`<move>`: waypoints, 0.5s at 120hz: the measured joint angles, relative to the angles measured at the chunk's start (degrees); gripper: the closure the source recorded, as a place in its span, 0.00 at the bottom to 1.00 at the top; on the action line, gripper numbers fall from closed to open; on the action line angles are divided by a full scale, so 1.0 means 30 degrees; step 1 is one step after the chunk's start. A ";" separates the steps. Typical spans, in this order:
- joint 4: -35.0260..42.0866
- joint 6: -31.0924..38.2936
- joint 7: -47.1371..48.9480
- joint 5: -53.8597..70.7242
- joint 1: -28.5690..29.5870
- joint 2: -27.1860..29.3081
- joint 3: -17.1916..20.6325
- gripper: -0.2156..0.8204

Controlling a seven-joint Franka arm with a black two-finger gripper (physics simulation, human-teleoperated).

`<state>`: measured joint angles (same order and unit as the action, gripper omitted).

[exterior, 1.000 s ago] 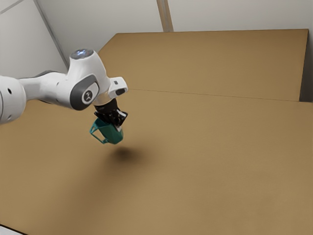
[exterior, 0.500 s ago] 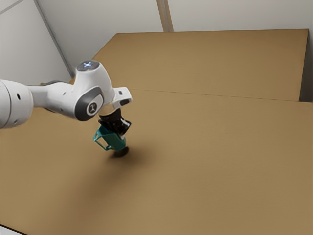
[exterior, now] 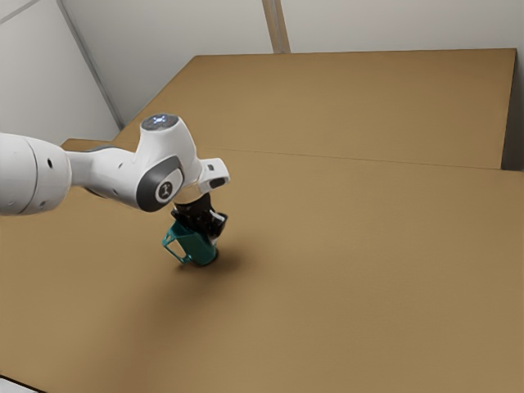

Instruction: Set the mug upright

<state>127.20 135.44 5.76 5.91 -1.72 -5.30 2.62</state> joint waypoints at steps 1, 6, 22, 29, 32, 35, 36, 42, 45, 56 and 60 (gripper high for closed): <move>0.0000 -0.0007 -0.0005 -0.0004 -0.0012 0.0017 0.0005 0.72; -0.0012 -0.0040 -0.0032 -0.0022 -0.0048 0.0101 0.0025 0.63; -0.0108 -0.0283 -0.0120 -0.0052 -0.0019 0.0751 0.0043 0.44; -0.0153 -0.0507 -0.0172 -0.0063 0.0008 0.1173 0.0044 0.38; -0.0172 -0.0591 -0.0193 -0.0069 0.0016 0.1347 0.0041 0.36; -0.0184 -0.0665 -0.0209 -0.0076 0.0026 0.1541 0.0039 0.34; -0.0188 -0.0688 -0.0214 -0.0079 0.0030 0.1594 0.0038 0.34; -0.0296 -0.0807 -0.0243 -0.0088 0.0052 0.1902 0.0037 0.31; -0.0350 -0.0856 -0.0258 -0.0089 0.0064 0.2028 0.0036 0.30; -0.0618 -0.1058 -0.0320 -0.0093 0.0101 0.2575 0.0036 0.27; -0.1046 -0.1323 -0.0340 -0.0089 0.0102 0.2646 0.0036 0.26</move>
<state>124.06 131.47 4.74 5.65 -1.41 2.63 2.72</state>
